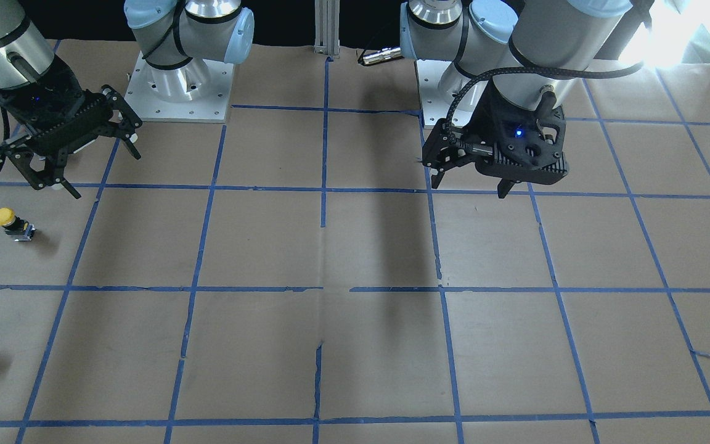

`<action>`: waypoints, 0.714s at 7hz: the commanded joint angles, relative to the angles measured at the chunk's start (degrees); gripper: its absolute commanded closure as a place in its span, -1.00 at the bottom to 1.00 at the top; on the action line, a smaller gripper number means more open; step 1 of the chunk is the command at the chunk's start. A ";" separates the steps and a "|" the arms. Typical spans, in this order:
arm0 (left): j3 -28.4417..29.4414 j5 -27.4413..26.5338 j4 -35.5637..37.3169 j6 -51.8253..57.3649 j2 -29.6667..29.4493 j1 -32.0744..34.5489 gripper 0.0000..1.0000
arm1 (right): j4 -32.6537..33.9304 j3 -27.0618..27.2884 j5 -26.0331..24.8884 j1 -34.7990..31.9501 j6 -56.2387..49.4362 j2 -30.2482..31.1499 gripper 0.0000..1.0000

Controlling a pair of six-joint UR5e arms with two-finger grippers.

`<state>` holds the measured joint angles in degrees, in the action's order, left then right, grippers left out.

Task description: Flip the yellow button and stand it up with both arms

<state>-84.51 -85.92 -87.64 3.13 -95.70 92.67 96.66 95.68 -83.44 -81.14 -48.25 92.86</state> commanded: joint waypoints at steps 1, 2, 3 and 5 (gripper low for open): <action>0.22 0.05 -0.34 -0.14 -0.10 -0.03 -1.00 | -8.80 -6.52 -3.13 -3.05 30.01 -0.13 -1.00; 0.31 -0.04 -2.95 -0.75 0.25 0.23 -1.00 | -14.60 -9.69 -3.22 -3.41 37.28 -0.22 -1.00; 0.48 -0.73 -6.02 -1.28 1.56 -0.12 -1.00 | -18.57 -11.55 -2.87 -4.37 47.01 -0.22 -1.00; 0.48 -2.40 -8.51 -1.28 2.71 -0.56 -1.00 | -19.41 -10.78 -3.39 -9.71 59.70 -0.92 -0.99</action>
<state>-84.02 -87.06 -94.74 1.92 -93.86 92.35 77.90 84.58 -86.62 -88.12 3.21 92.50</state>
